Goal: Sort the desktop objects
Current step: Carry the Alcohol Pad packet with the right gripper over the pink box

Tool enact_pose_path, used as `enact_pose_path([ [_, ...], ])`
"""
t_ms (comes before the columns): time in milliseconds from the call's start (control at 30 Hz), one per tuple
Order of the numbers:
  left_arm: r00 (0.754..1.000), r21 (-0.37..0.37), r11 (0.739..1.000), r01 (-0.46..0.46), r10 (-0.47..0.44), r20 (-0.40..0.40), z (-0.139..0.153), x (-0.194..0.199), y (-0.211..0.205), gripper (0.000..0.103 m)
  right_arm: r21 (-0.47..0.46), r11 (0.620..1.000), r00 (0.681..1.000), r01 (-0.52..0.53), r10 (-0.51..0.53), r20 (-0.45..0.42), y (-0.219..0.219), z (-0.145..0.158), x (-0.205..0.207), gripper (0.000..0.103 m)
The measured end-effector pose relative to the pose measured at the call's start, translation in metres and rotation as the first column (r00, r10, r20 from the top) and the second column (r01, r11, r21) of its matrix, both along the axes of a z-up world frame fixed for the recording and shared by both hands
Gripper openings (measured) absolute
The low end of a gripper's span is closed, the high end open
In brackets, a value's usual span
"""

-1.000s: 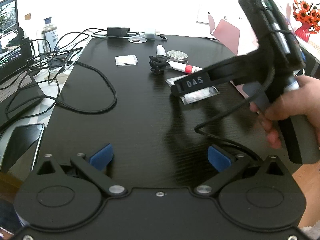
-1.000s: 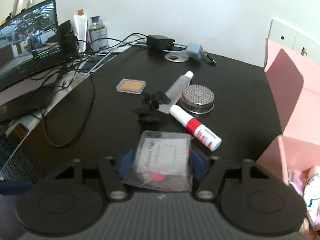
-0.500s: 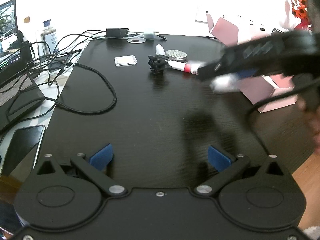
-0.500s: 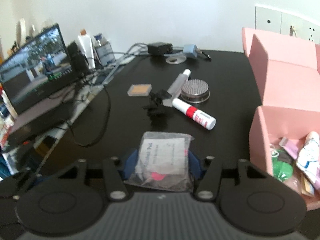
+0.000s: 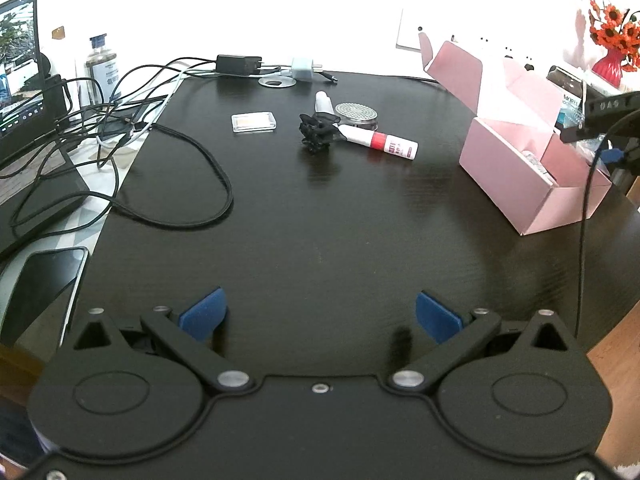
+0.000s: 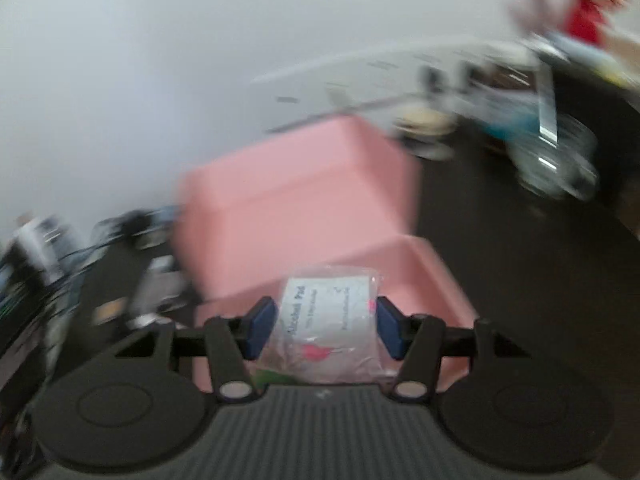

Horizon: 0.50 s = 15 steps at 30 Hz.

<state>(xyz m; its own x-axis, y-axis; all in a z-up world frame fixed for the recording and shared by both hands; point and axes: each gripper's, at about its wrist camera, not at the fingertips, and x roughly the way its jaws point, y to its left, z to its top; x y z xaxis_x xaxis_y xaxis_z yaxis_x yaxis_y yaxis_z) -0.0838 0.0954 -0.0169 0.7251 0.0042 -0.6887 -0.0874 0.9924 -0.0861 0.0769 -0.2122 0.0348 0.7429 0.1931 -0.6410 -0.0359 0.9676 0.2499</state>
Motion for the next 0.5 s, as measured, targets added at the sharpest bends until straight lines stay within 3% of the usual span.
enact_pose_path([
  [100, 1.000, 0.003, 1.000, 0.000, 0.000, -0.001, 0.000, 0.000, -0.001, 0.103, -0.085, 0.995, 0.999, 0.048, -0.049, -0.009, -0.002, -0.004, 0.007, 0.054],
  [300, 1.000, -0.003, 1.000, -0.008, 0.008, 0.001, 0.000, 0.000, 0.000, 0.103, -0.312, 0.946, 0.995, -0.093, 0.077, -0.065, 0.030, -0.016, 0.016, 0.054],
  [400, 1.000, -0.002, 1.000, -0.012, 0.012, 0.000, 0.000, 0.000, -0.001, 0.103, -0.297, 0.947, 0.989, -0.124, 0.092, -0.119, 0.028, -0.023, 0.020, 0.054],
  [500, 1.000, -0.002, 1.000, -0.018, 0.018, 0.000, 0.000, 0.000, -0.001, 0.103, -0.190, 0.975, 0.984, -0.117, 0.088, -0.157, 0.022, -0.028, 0.025, 0.054],
])
